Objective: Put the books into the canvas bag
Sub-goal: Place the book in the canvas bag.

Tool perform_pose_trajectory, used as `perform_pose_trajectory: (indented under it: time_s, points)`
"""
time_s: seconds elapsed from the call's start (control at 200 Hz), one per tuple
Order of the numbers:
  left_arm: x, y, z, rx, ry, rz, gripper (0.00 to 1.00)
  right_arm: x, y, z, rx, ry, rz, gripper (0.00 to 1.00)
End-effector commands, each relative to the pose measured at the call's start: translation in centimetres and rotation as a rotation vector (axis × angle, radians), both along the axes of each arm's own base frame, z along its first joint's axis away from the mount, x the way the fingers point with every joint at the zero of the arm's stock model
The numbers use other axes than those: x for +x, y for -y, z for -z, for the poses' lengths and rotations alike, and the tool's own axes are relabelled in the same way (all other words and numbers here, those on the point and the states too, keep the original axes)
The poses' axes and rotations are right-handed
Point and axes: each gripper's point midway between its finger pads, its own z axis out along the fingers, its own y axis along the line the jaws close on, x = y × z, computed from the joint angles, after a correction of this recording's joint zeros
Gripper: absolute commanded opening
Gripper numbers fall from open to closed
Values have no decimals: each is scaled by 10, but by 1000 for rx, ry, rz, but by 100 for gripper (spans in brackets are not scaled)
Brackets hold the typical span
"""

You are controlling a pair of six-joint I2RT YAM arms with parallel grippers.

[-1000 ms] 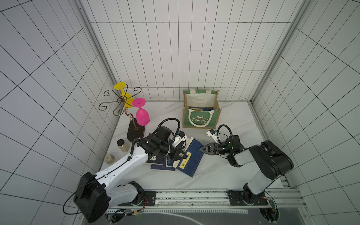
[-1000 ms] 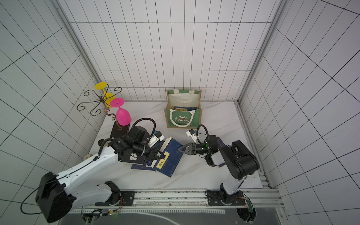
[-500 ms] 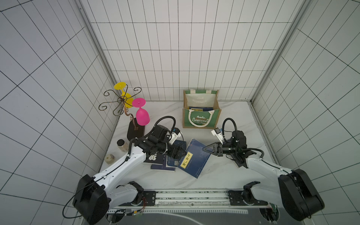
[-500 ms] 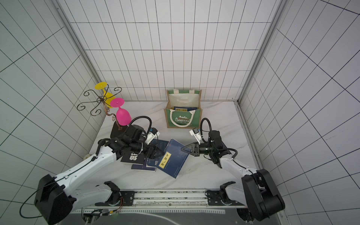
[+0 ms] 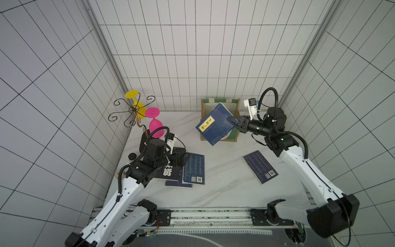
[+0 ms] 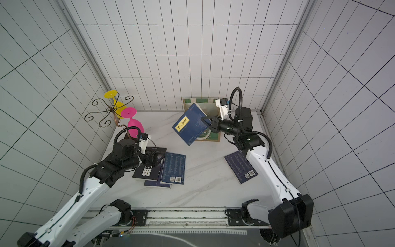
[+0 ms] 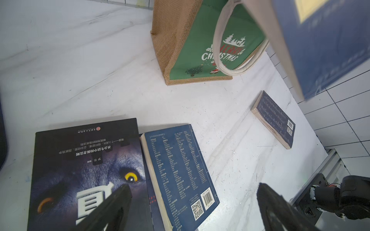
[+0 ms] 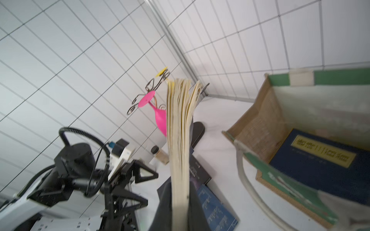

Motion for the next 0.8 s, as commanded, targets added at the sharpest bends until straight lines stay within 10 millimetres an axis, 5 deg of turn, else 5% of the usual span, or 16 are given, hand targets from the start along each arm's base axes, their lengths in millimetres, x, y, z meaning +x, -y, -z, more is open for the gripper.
perform_pose_trajectory:
  time_s: [0.0, 0.155, 0.465, 0.795]
  points:
    - [-1, -6, -9, 0, 56, -20, 97, 38, 23, -56, 53, 69, 188, 0]
    - [-1, -5, -7, -5, 60, -17, 97, 84, 51, -63, 84, 53, 415, 0]
    - [-2, -4, -8, -18, 66, -8, 97, 127, 77, -17, 35, -18, 684, 0]
    - [-1, -4, -9, -29, 68, -8, 97, 148, 25, 36, -21, -112, 694, 0]
